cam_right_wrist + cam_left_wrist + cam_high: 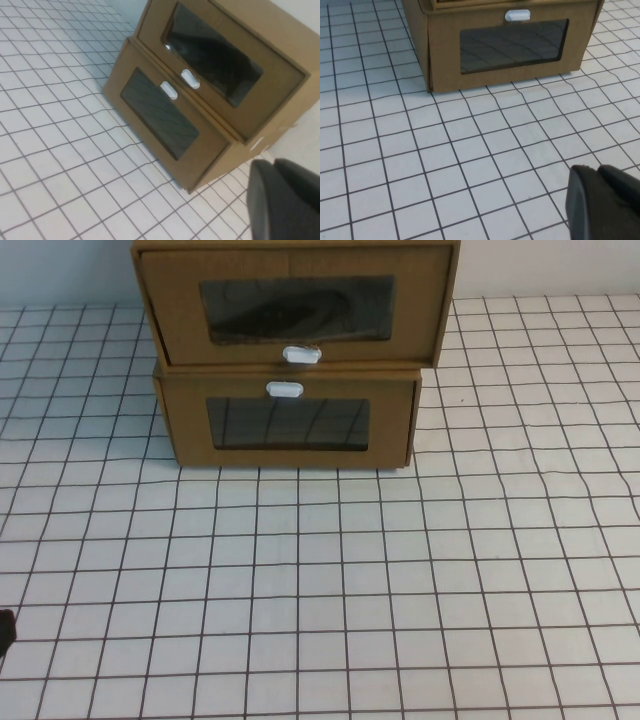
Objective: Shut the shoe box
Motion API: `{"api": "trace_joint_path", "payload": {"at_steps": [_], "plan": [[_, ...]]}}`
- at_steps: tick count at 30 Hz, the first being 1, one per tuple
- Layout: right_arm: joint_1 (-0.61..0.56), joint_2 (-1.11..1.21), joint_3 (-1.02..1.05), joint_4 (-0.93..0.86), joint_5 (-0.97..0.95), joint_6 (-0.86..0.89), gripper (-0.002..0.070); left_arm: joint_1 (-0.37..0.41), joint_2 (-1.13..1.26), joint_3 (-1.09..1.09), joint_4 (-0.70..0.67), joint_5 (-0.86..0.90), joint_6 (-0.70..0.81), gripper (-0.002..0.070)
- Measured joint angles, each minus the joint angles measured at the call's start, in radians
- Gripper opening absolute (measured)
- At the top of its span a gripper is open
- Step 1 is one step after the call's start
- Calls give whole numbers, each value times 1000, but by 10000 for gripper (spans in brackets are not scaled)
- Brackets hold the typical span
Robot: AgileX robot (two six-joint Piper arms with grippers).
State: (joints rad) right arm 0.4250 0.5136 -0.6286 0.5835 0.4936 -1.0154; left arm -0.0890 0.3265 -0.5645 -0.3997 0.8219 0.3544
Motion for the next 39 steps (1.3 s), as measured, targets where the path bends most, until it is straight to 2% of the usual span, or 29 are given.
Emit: {"api": "trace_joint_path", "payload": {"at_steps": [19,23,27,30,35,39], "plan": [[0,0,0,214,104,2,-13,0,-4,8,9,-12,-6,-2],[0,0,0,216,136,2,-13,0,-66,94,133,-177,-33,-2],[0,0,0,216,181,2,-13,0,-137,274,307,-462,-163,-2],[0,0,0,216,220,2,-13,0,-212,402,433,-595,-242,-2],[0,0,0,216,259,2,-13,0,-322,569,482,-634,-287,-2],[0,0,0,216,284,2,-13,0,-335,589,482,-559,-295,-2]]}}
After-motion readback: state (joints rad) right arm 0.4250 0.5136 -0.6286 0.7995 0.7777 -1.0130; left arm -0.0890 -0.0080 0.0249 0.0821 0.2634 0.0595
